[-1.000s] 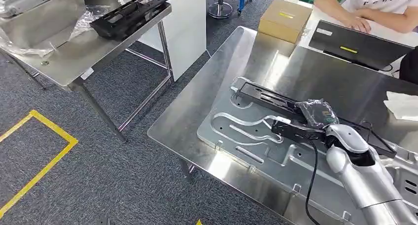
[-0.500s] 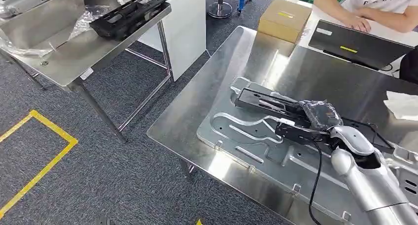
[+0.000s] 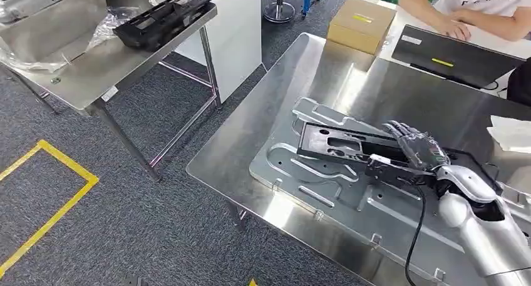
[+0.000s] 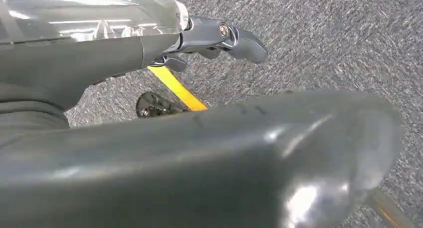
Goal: Take the parts from the cabinet and place them on the table.
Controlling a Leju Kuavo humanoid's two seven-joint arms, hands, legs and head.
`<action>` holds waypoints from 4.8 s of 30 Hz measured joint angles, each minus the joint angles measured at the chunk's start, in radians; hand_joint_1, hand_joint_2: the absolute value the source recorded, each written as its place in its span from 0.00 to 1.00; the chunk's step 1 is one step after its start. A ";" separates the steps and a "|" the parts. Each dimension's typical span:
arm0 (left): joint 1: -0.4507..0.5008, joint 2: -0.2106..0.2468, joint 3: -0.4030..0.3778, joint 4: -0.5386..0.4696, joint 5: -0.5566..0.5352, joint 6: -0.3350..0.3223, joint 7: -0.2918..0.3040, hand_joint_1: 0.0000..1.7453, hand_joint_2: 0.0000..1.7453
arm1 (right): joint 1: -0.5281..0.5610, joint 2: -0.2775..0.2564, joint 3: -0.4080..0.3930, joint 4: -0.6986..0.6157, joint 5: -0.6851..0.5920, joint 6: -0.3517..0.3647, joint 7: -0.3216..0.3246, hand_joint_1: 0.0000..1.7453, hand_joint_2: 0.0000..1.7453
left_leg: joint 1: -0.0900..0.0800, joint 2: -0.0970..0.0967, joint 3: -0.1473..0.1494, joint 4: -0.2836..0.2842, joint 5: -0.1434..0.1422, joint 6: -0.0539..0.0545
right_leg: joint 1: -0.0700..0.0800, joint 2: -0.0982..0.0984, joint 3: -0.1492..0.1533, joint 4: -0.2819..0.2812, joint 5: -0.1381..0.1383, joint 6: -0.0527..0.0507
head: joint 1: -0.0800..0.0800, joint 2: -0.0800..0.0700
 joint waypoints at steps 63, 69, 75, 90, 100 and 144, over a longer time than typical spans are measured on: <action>0.000 -0.011 0.047 0.000 -0.013 -0.028 -0.008 0.00 0.00 | 0.467 0.077 -0.640 -0.611 -0.871 -0.471 -0.450 0.00 0.00 | -0.022 0.017 -0.116 0.038 0.089 0.021 | -0.017 0.017 0.138 0.022 -0.142 0.022 | 0.000 0.000; 0.007 -0.018 0.049 0.000 -0.013 -0.038 -0.007 0.00 0.00 | 0.491 0.050 -0.655 -0.594 -0.770 -0.499 -0.421 0.00 0.00 | -0.010 0.008 -0.176 0.191 -0.059 -0.011 | -0.016 -0.029 0.089 0.016 -0.092 -0.032 | 0.000 0.000; 0.007 -0.019 0.049 0.000 -0.014 -0.050 -0.007 0.00 0.00 | 0.552 0.016 -0.693 -0.594 -0.762 -0.504 -0.415 0.00 0.00 | -0.002 0.027 -0.056 0.201 -0.013 -0.017 | -0.011 -0.080 0.014 0.020 -0.035 -0.021 | 0.000 0.000; 0.009 -0.023 0.050 0.000 -0.019 -0.068 -0.009 0.00 0.00 | 0.718 -0.059 -0.801 -0.625 -0.816 -0.495 -0.399 0.00 0.00 | -0.031 -0.034 -0.082 0.011 0.073 0.064 | -0.002 0.001 0.073 0.165 -0.127 0.009 | -0.001 0.000; 0.010 -0.024 0.050 0.000 -0.020 -0.068 -0.009 0.00 0.00 | 0.735 -0.074 -0.820 -0.647 -0.816 -0.494 -0.400 0.00 0.00 | -0.019 -0.004 -0.175 0.202 -0.069 0.009 | -0.006 -0.026 0.136 -0.032 -0.094 -0.038 | -0.001 0.000; -0.023 -0.042 0.042 -0.002 -0.090 -0.048 0.039 0.00 0.00 | 0.328 0.306 -0.258 0.114 -0.013 -0.677 -0.431 0.00 0.00 | -0.003 0.056 0.030 -0.024 0.000 0.034 | -0.016 -0.063 -0.013 0.048 -0.073 0.018 | 0.000 0.000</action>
